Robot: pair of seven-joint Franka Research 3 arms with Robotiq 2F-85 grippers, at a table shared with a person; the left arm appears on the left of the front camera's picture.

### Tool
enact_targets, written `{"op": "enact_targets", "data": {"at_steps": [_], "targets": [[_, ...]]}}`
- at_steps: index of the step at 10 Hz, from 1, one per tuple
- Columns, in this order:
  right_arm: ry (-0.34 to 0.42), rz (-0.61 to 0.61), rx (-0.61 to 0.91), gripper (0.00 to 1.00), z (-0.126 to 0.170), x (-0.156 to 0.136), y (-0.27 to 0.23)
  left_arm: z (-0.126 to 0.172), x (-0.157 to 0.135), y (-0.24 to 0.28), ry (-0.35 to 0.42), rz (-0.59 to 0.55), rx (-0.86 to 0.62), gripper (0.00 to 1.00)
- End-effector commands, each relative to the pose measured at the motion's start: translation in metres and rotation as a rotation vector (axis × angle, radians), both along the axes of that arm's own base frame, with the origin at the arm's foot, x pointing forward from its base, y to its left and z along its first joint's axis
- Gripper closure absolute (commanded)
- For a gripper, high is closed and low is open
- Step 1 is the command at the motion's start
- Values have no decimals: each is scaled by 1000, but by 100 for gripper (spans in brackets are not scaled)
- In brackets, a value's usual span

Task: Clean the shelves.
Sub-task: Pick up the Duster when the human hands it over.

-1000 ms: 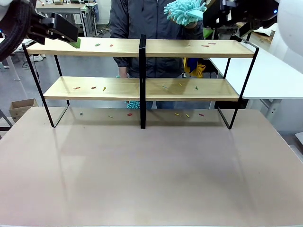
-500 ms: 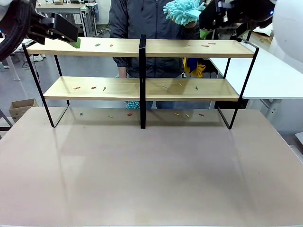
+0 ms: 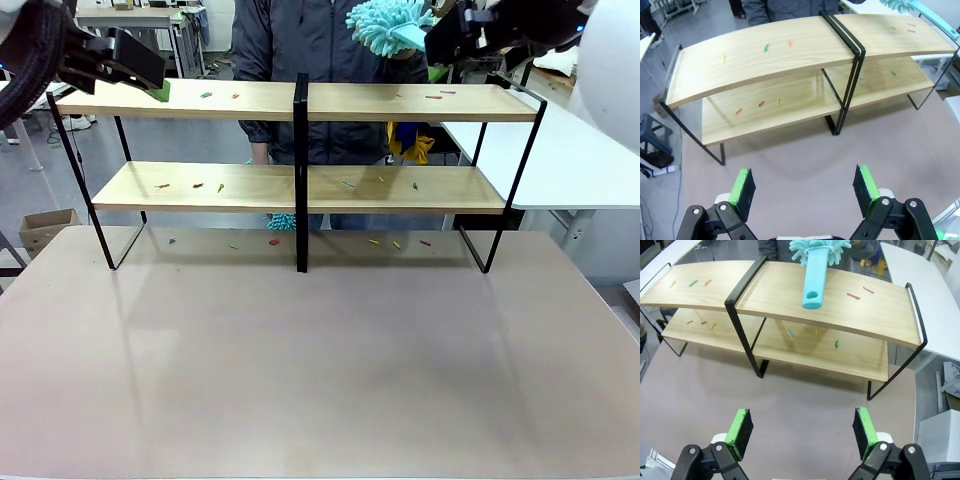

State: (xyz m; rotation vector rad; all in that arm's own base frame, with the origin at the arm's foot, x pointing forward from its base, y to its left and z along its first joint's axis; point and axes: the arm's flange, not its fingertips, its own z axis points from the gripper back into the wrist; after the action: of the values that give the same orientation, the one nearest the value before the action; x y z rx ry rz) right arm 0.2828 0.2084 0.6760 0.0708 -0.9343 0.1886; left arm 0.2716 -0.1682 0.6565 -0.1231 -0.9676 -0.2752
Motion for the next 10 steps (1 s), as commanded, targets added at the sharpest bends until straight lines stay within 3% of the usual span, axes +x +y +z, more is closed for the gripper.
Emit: {"op": "enact_targets", "data": {"at_steps": [1,10], "targets": [[-27,4,-40,0,-7,-4,-10,1,-1,0,-1,4,-6,0],[-24,23,-64,0,-29,-31,-24,1,-1,0,-1,4,-6,0]]}}
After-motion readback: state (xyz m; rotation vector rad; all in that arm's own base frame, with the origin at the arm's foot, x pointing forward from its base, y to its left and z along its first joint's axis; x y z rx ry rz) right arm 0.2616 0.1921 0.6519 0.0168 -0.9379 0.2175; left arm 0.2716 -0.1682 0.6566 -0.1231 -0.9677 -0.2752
